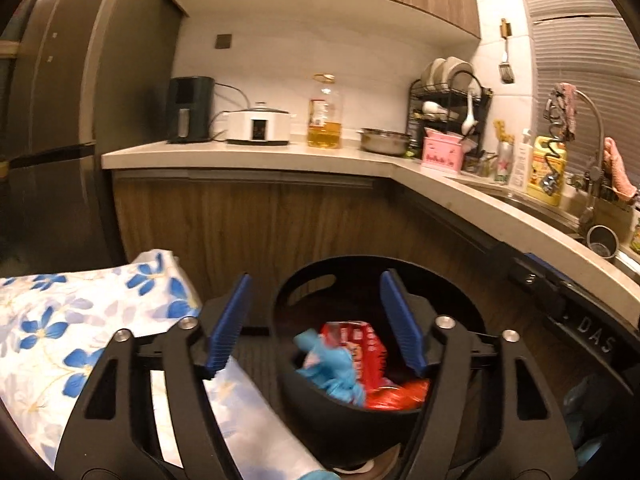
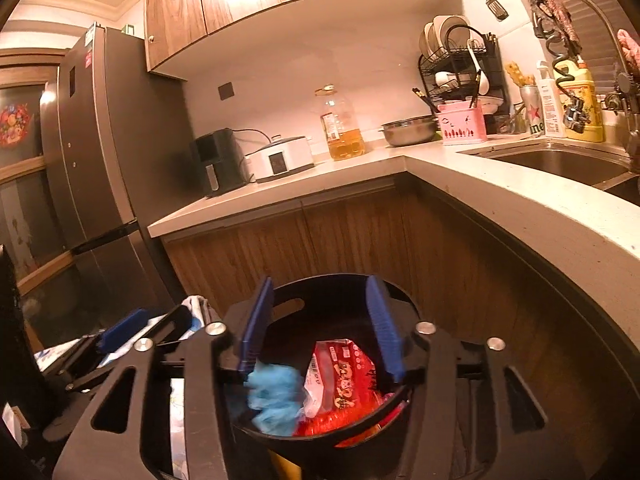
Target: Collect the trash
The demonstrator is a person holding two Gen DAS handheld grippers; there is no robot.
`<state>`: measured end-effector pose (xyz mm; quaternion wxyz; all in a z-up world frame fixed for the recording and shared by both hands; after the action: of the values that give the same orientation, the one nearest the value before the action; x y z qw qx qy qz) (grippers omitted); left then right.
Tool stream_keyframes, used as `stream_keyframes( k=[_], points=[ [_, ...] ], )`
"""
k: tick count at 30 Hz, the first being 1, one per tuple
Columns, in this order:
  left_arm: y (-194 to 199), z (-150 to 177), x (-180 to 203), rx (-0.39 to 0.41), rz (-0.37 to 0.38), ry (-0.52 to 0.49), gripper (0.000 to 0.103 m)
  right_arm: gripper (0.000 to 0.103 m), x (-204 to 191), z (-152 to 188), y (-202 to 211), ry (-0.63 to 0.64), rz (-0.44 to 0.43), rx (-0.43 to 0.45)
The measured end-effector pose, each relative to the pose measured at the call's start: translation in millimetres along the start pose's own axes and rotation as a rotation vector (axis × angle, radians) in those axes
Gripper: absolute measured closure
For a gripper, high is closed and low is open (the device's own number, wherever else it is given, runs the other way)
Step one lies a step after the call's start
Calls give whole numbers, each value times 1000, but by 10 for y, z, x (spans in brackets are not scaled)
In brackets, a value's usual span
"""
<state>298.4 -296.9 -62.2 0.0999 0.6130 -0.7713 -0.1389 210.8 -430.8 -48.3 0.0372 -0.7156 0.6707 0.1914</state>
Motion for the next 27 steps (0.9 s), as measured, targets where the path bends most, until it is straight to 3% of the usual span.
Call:
stream_keyframes(
  k=[3, 7, 15, 19, 27],
  points=[
    [97, 28, -139, 3, -56, -11, 27, 30, -74, 24, 29, 17, 23, -10],
    [244, 86, -346, -12, -138, -34, 24, 18, -211, 52, 77, 49, 45, -31],
    [720, 184, -902, -41, -238, -2, 18, 7, -544, 107, 324, 89, 68, -60],
    [994, 192, -1127, -39, -277, 4, 15, 6, -753, 173, 525, 116, 72, -70],
    [1478, 332, -1342, -54, -280, -11, 10, 6, -1088, 286, 991, 115, 92, -66]
  ],
)
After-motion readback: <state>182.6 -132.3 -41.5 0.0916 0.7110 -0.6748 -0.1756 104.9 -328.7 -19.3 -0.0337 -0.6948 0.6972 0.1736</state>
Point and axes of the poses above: each gripper's, at about its wrist camera, not at the fingertips, and y roughly against the way its jaws point, x to its right, z to its underside, the point moved 5 cm from there along -y, roughly the way its jaws point, and after that the axes turned 15 degrees about -z, right-handed, at the moved point
